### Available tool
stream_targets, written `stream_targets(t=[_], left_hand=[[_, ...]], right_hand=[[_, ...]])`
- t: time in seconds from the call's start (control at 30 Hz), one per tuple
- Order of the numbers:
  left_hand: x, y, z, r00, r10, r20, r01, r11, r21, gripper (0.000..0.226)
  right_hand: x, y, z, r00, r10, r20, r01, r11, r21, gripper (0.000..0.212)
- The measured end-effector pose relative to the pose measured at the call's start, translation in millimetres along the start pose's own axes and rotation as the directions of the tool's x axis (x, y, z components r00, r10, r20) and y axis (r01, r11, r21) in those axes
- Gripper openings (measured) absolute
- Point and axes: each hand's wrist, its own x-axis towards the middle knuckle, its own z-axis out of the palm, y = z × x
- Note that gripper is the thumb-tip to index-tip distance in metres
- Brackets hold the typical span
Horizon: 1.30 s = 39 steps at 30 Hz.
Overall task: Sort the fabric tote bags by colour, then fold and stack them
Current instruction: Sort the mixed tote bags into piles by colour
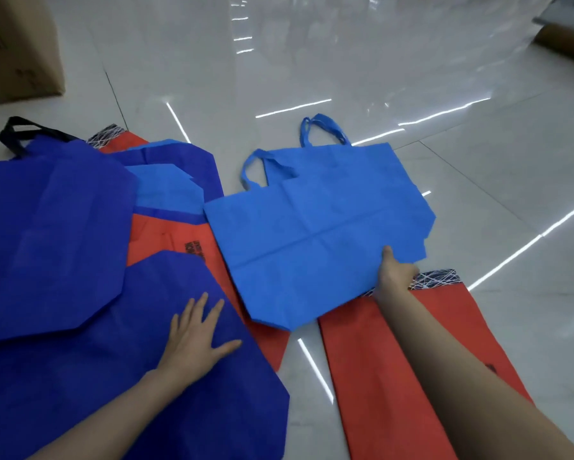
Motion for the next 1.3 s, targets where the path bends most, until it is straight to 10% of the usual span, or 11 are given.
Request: stream_targets(t=[0.07,0.1,0.17,0.2,0.27,0.37,0.57,0.8,1.0,1.2,1.3], left_hand=[[0,-7,7,0.996,0.051,0.078,-0.052,0.999,0.003,0.124],[0,-11,12,0.991,0.090,0.095,-0.091,0.996,0.003,0.136],[-2,-19,22,0.984,0.161,0.071,-0.162,0.987,0.009,0.136],[-3,-23,27,0.981,0.189,0.042,-0.189,0.982,0.008,0.131],[-3,-25,32,0.975,0.222,0.003,-0.222,0.975,0.004,0.123],[-2,-29,36,0.973,0.229,0.005,-0.229,0.973,-0.001,0.114],[-4,-31,30,0.967,0.255,0.008,-0.255,0.967,0.016,0.096],[-7,-76,-12,0.810,-0.151,-0.566,0.112,0.988,-0.103,0.076],[-9,-138,-37,0.800,-0.517,-0.304,0.457,0.854,-0.248,0.072],[-41,-137,-20,0.838,-0.306,-0.452,0.264,0.952,-0.154,0.015],[-73,-111,-6,0.861,-0.069,-0.505,0.140,0.985,0.104,0.032]], right_hand=[[-13,7,-4,0.914,-0.399,0.071,0.377,0.775,-0.507,0.064],[-27,19,-9,0.719,-0.603,0.347,0.674,0.481,-0.561,0.063],[-55,56,-13,0.171,-0.493,0.853,0.968,-0.075,-0.238,0.050],[-64,73,-13,0.067,-0.281,0.957,0.977,-0.178,-0.120,0.053],[-77,84,-6,0.188,0.040,0.981,0.967,-0.181,-0.178,0.074],[-61,77,20,0.476,0.097,0.874,0.880,-0.061,-0.472,0.060],[-21,34,71,0.612,0.078,0.787,0.785,0.059,-0.616,0.056],[-130,71,59,0.289,-0.208,0.935,0.921,0.327,-0.212,0.025],[-197,99,71,0.181,0.032,0.983,0.880,0.442,-0.176,0.036],[-200,105,83,0.441,0.004,0.898,0.878,0.203,-0.433,0.056],[-202,104,83,0.569,0.060,0.820,0.795,0.216,-0.567,0.047]])
